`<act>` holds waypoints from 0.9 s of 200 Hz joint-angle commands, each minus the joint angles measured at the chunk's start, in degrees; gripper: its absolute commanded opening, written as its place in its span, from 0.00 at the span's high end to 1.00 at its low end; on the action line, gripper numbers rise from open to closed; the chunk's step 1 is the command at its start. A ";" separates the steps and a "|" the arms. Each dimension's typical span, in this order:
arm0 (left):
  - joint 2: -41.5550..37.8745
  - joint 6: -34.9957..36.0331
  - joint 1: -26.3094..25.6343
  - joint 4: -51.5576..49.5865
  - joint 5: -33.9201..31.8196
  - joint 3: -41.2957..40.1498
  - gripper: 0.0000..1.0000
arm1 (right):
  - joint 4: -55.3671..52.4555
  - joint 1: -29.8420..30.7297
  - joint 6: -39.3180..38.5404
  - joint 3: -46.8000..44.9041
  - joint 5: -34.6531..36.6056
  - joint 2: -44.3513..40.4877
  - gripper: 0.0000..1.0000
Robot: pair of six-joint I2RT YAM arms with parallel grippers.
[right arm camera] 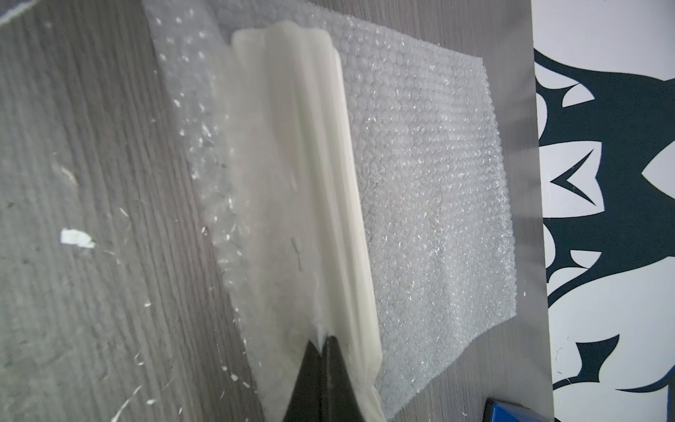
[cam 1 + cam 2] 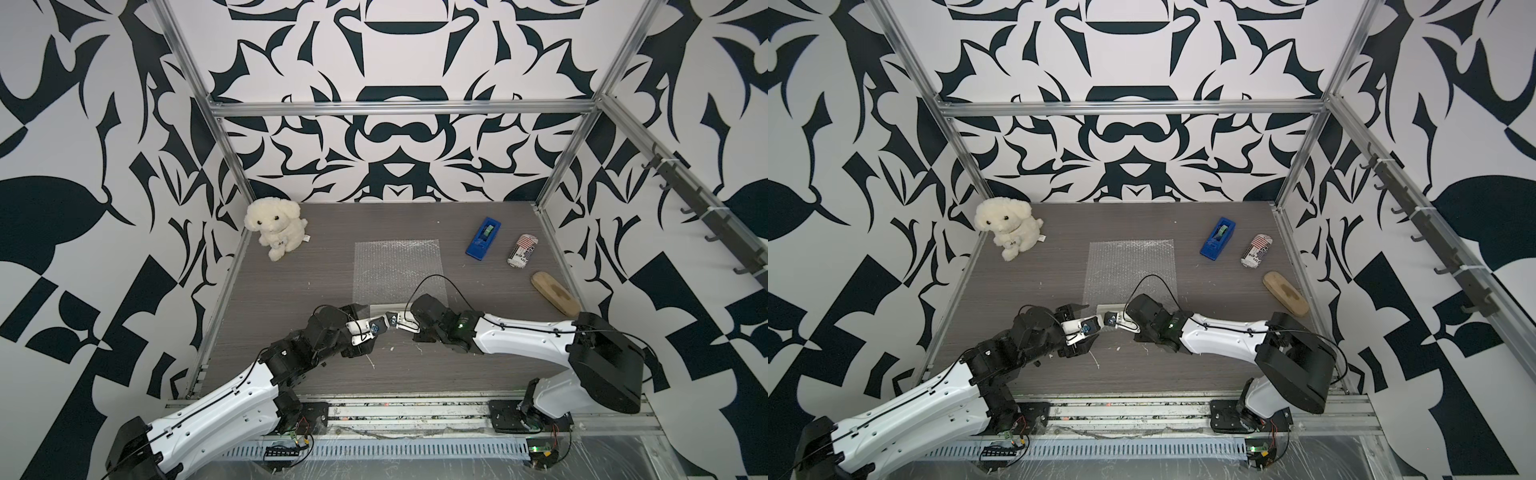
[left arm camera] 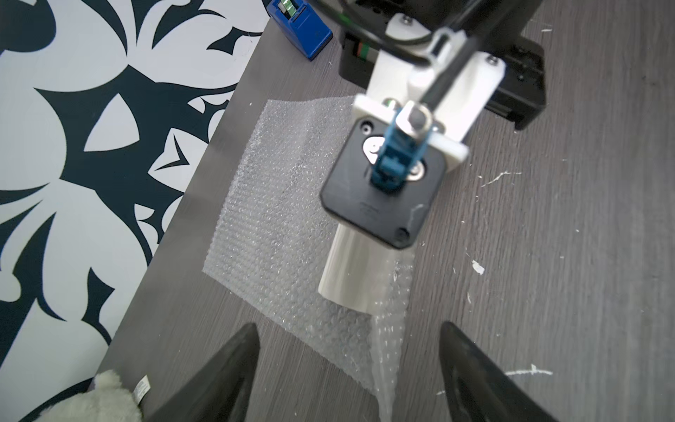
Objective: Wrap vases in bubble wrap
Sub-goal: Wrap the vase in bubble wrap.
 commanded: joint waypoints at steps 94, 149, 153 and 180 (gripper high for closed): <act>13.10 14.89 -2.19 13.83 -2.63 -1.97 0.20 | -1.70 -5.66 -0.95 6.09 -5.49 6.10 1.00; 22.85 21.35 -1.31 23.40 -3.63 -3.10 0.20 | -2.35 -7.34 -0.90 7.66 -7.95 8.07 1.00; 23.37 21.61 -1.01 24.22 -3.57 -3.13 0.20 | -2.43 -7.44 -0.86 7.68 -8.18 8.11 1.00; 28.32 23.17 0.09 30.51 -4.64 -2.62 0.21 | -3.12 -7.91 -1.79 8.19 -9.27 8.74 1.00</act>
